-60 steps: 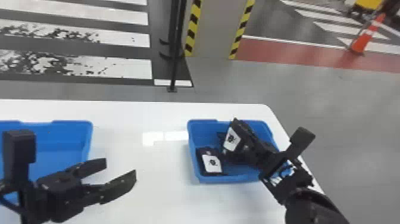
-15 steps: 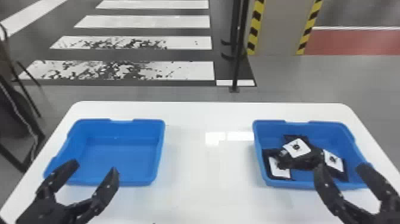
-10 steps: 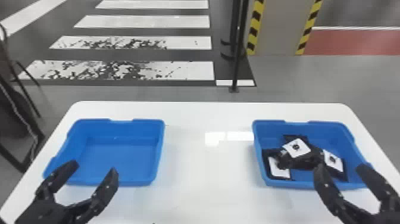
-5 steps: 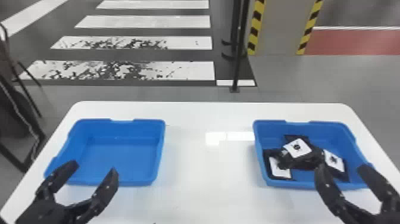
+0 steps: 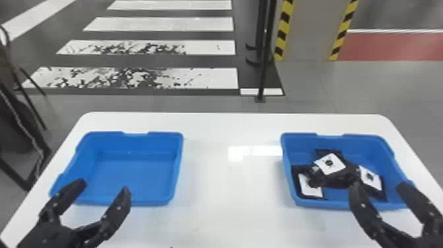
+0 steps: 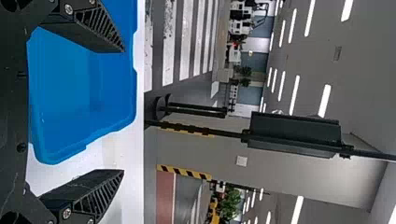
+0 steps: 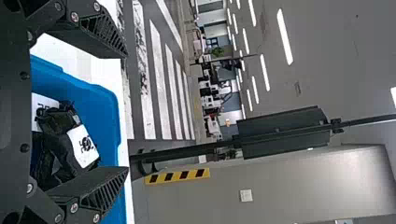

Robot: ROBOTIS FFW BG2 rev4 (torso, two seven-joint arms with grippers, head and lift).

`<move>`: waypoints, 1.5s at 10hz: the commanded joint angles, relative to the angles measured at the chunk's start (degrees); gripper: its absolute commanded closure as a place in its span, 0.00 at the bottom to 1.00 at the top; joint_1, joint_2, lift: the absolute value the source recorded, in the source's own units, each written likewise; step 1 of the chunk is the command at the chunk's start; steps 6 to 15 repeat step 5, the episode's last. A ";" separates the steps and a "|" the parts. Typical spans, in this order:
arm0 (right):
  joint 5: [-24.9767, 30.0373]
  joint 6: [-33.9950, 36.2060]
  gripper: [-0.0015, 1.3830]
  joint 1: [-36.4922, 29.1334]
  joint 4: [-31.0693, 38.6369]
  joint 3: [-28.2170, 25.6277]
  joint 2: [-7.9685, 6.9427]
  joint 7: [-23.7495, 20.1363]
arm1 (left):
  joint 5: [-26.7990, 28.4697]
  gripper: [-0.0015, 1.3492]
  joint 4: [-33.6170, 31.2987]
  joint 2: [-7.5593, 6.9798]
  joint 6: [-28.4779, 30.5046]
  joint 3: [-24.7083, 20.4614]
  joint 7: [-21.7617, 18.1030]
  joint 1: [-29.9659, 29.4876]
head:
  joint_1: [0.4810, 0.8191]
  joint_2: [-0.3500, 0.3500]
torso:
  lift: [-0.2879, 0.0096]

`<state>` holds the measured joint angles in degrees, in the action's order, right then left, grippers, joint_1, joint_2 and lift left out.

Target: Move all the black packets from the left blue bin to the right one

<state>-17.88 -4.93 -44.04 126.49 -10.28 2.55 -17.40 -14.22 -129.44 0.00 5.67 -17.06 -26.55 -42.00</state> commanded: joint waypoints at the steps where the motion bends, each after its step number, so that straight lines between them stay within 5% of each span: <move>1: -0.05 -0.13 0.13 0.03 -0.14 0.00 0.00 0.00 | -0.06 0.09 0.00 0.15 0.09 -0.08 -0.08 -0.04 | 0.63 0.53 | 0.50; 15: -0.28 -0.13 0.13 0.03 -0.42 0.00 0.00 0.00 | -0.17 0.08 0.14 0.15 0.37 -0.08 0.00 -0.18 | 0.63 0.53 | 0.50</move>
